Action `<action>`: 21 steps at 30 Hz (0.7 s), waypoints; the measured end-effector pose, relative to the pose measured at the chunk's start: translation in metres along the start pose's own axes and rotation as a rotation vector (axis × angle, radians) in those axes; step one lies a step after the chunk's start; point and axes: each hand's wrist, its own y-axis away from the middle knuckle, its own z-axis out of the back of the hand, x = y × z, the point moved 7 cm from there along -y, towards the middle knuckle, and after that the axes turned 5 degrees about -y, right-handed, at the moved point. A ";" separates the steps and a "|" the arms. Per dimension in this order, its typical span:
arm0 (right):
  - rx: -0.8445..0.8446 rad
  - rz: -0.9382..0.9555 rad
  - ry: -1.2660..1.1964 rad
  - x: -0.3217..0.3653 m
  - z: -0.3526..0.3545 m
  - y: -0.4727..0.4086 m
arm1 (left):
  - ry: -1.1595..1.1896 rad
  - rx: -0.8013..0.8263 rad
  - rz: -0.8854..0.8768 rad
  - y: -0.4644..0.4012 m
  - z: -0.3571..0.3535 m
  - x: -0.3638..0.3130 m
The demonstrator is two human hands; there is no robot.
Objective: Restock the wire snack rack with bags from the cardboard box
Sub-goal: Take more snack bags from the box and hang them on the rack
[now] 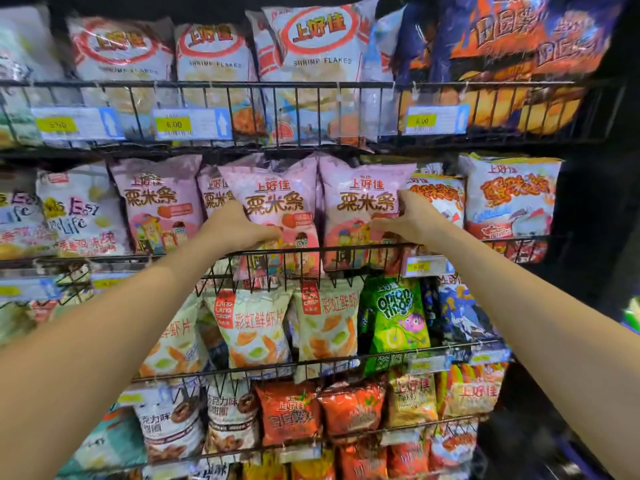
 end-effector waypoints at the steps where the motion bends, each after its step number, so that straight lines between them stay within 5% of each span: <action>1: 0.011 0.003 0.015 -0.001 -0.001 -0.001 | 0.013 -0.005 -0.005 0.002 -0.002 0.001; 13: -0.069 -0.134 -0.012 0.019 0.017 0.036 | -0.179 -0.029 -0.042 0.027 0.009 -0.002; 21: -0.088 0.061 0.178 0.034 0.016 0.088 | -0.389 -0.134 -0.140 0.074 0.020 -0.009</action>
